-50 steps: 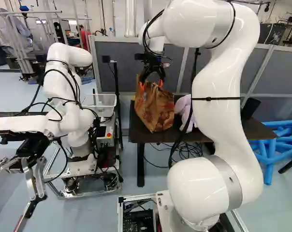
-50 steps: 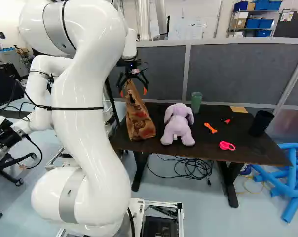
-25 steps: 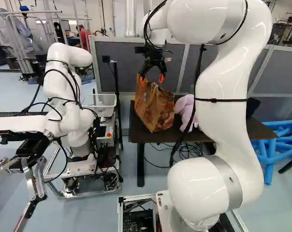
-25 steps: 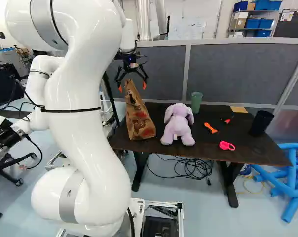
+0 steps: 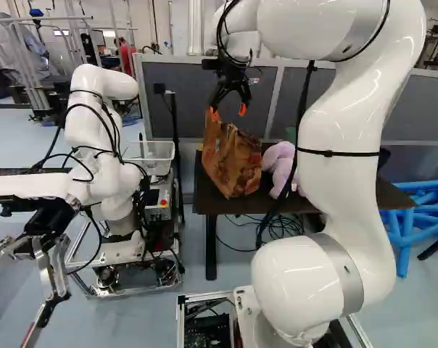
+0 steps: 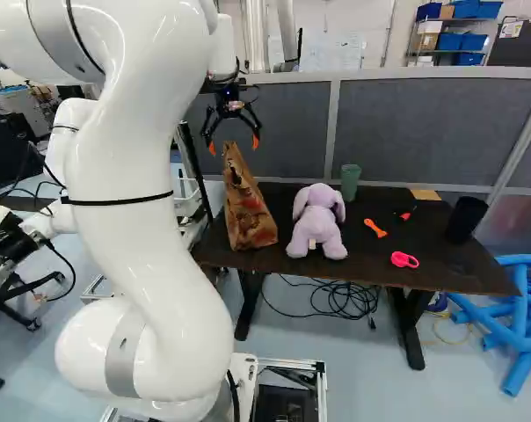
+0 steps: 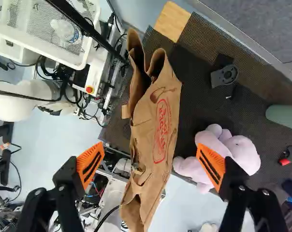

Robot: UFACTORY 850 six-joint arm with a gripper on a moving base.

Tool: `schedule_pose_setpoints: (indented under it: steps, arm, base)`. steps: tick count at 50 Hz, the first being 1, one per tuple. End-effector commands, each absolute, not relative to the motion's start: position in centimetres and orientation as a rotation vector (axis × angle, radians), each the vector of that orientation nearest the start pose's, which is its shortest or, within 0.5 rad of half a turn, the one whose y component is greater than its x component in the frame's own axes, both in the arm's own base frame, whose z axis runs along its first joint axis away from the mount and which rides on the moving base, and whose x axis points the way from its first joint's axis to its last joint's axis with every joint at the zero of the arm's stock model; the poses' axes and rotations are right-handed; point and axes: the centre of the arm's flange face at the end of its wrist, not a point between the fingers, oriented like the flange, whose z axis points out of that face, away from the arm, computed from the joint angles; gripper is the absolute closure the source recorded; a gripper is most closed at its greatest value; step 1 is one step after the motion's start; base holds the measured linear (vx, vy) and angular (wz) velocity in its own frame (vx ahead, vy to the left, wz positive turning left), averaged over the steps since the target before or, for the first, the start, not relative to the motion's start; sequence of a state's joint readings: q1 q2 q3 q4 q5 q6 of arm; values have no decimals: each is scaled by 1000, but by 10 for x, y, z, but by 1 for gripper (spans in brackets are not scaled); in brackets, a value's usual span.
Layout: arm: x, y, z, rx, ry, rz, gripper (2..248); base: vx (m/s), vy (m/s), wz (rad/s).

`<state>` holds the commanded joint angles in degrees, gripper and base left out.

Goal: Pick up the bag on the ground and place it on the table

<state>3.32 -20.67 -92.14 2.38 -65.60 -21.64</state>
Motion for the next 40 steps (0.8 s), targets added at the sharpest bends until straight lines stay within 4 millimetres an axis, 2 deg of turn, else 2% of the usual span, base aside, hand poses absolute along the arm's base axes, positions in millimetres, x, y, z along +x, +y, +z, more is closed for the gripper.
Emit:
schedule_pose_setpoints:
  steps: [11,40]
  arm:
    - [592,41,660,-3046,-658,-200,3]
    - [591,41,661,-3046,-659,-204,3]
  base:
    - [0,0,0]
    - [0,0,0]
